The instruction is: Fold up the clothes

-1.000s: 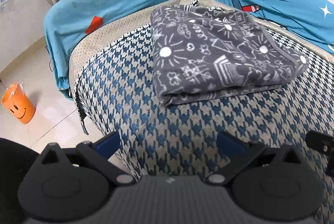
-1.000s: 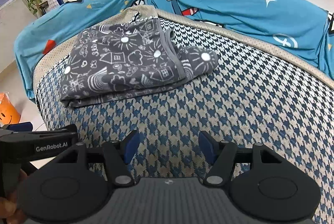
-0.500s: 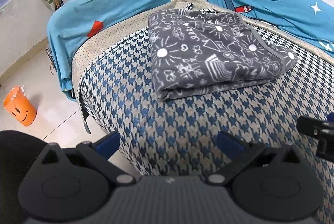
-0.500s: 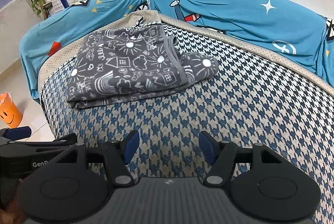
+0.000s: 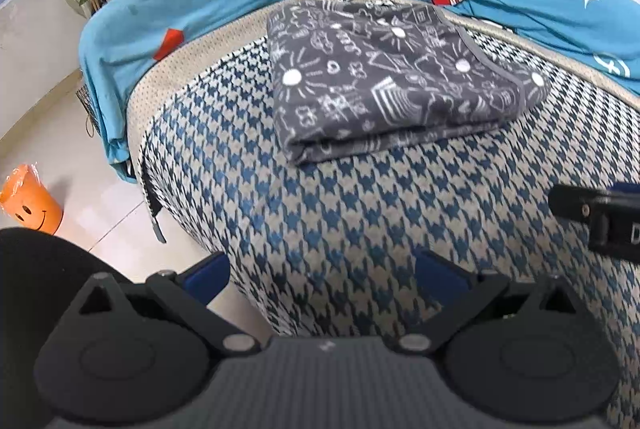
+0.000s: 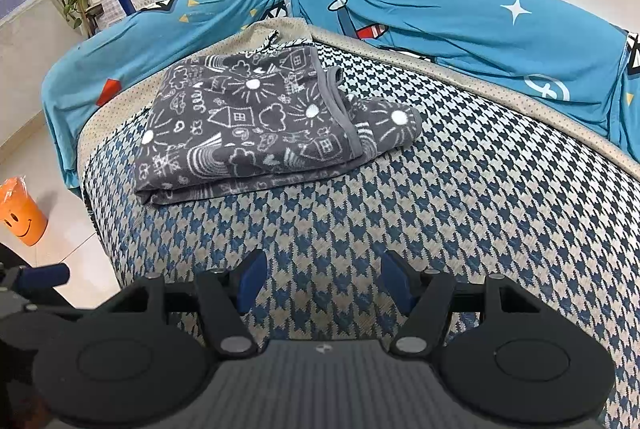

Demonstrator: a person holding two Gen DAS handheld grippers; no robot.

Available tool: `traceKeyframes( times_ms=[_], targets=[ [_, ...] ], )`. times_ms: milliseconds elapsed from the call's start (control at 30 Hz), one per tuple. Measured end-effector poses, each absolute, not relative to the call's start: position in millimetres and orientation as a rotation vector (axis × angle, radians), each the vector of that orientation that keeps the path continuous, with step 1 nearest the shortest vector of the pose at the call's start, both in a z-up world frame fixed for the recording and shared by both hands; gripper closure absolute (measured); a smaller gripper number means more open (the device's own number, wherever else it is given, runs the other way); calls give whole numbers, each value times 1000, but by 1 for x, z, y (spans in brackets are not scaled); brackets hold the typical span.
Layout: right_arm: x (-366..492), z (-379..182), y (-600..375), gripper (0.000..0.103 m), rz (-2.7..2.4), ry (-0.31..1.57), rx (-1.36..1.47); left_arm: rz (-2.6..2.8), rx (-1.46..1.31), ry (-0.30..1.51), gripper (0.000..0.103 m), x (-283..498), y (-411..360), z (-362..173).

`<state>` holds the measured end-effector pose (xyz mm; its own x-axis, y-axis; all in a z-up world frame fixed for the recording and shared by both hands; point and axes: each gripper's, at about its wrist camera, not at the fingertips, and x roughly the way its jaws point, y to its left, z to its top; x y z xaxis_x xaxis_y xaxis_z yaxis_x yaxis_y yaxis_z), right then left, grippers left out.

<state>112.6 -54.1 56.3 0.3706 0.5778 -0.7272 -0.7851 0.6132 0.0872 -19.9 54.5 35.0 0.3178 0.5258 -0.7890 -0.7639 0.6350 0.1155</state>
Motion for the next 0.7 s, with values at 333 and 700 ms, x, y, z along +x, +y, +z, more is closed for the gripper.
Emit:
traceKeyframes(
  times_ms=[333, 700],
  targets=[
    [116, 48, -51, 39, 881, 828, -300, 863, -314, 925, 0, -18, 59, 27],
    [113, 54, -52, 39, 891, 810, -295, 883, -300, 901, 0, -23, 62, 36]
  ],
)
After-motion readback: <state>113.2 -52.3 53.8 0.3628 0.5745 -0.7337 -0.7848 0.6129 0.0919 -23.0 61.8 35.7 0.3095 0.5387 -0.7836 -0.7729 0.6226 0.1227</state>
